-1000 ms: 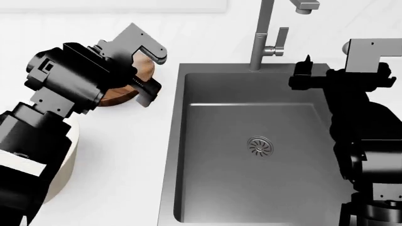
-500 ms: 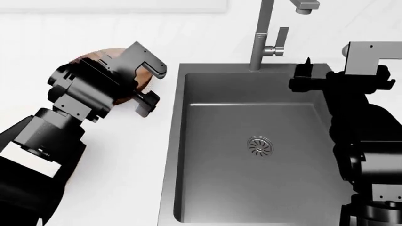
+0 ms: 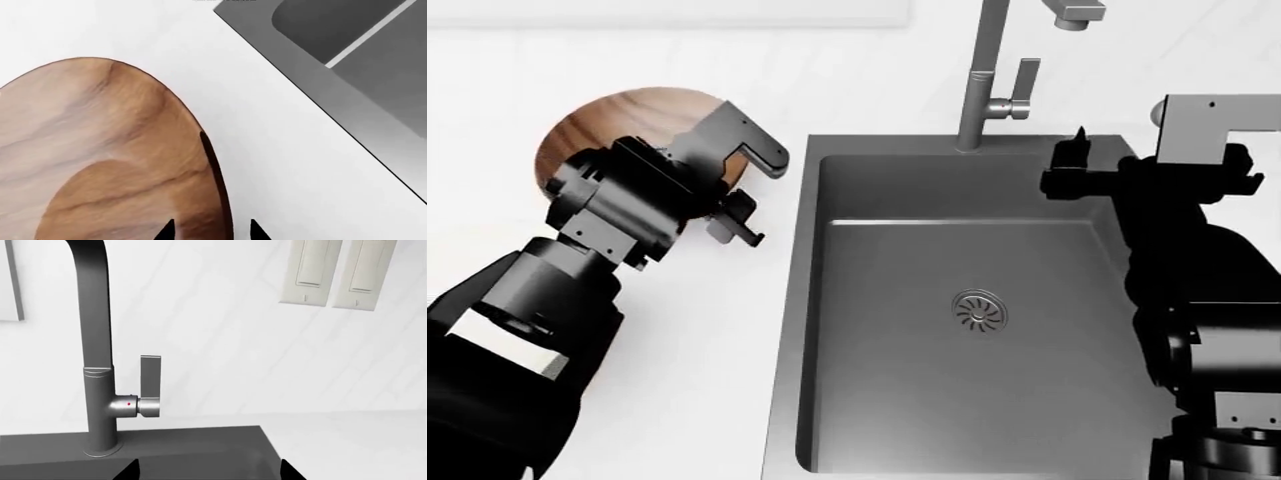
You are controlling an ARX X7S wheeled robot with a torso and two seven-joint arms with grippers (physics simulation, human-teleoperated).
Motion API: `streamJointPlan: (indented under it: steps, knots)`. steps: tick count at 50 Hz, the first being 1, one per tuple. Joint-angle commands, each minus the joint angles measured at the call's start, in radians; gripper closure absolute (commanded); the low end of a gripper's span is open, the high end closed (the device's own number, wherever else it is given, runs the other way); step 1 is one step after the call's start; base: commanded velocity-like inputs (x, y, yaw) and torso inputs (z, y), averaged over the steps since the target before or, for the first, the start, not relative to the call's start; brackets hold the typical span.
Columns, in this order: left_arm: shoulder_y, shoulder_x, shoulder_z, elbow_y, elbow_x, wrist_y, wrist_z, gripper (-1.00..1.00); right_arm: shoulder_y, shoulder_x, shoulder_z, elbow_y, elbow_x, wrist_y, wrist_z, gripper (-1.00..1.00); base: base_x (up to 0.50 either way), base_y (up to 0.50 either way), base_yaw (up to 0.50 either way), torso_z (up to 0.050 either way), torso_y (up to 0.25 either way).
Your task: Stack the bowls in the sink.
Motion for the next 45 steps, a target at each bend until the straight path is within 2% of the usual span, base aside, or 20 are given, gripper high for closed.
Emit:
streamJointPlan:
  steps: [1, 23, 45]
  knots:
    - [0.011, -0.003, 0.013, -0.012, 0.016, 0.020, -0.013, 1.00, -0.003, 0.001, 0.000, 0.003, 0.003, -0.004, 0.001, -1.00, 0.00, 0.00, 0.00, 0.000, 0.000]
    - [-0.009, -0.062, 0.018, 0.190, 0.028, -0.021, -0.042, 1.00, 0.005, -0.001, -0.008, -0.004, 0.010, 0.002, 0.004, -1.00, 0.00, 0.00, 0.00, 0.000, -0.001]
    - [-0.043, -0.166, 0.139, 0.536, 0.087, -0.069, 0.012, 1.00, 0.016, 0.007, -0.001, -0.042, 0.027, 0.033, 0.008, -1.00, 0.00, 0.00, 0.00, 0.000, 0.000]
